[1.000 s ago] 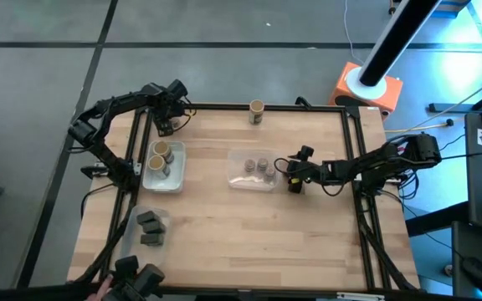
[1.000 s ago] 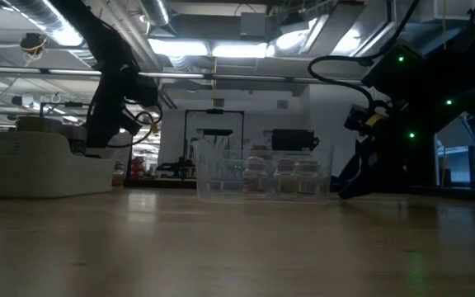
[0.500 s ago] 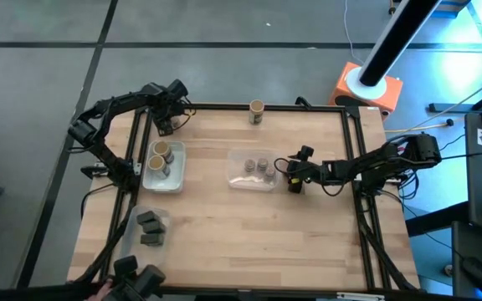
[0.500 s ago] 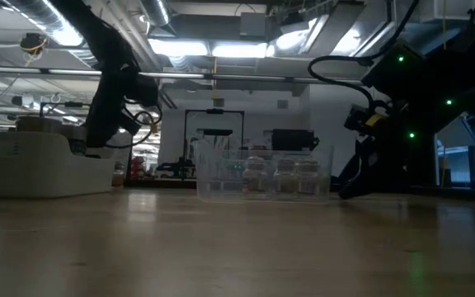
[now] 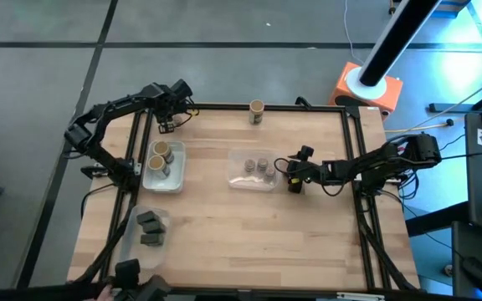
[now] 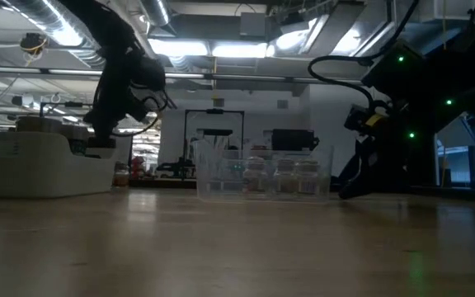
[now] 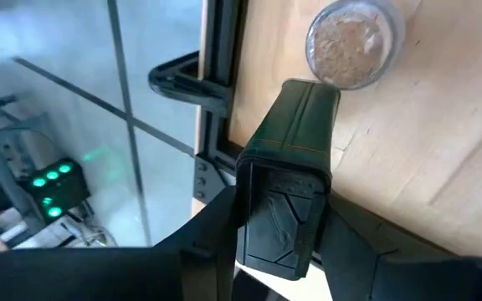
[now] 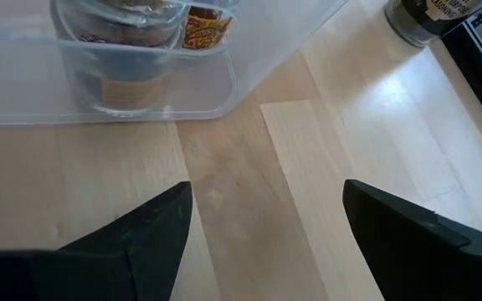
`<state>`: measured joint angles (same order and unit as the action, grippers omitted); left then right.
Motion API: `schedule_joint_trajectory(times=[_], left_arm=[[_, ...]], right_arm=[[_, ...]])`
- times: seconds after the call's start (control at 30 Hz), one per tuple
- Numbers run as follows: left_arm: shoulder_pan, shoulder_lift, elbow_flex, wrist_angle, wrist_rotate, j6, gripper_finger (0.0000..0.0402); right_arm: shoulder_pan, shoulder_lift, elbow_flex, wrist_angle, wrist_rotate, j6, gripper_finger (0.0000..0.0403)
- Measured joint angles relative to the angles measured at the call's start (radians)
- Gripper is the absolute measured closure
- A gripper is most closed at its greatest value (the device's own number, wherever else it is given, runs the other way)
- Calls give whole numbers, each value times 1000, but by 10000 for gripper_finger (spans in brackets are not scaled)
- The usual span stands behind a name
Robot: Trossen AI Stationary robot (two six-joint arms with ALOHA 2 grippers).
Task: Sort spices by type
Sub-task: Put the black seasoning can into the bottom transparent bin
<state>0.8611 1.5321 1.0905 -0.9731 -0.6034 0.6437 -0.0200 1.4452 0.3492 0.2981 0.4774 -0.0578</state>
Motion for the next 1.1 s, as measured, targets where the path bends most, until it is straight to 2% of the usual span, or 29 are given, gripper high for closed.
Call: schedule_joint_trajectory(times=[0.23,0.53,0.7,1.1], left_arm=[[-69,-41,30,-3,-13,-30,286],[-226,-87,70,-39,-49,-95,287],[-337,-124,75,-42,-54,-147,288],[-688,-139,78,-77,-53,-358,288]], right_arm=[[0,0,0,0,0,4,93],[0,0,0,16,0,11,93],[0,0,0,16,-11,57,93],[0,0,0,16,-153,206,93]])
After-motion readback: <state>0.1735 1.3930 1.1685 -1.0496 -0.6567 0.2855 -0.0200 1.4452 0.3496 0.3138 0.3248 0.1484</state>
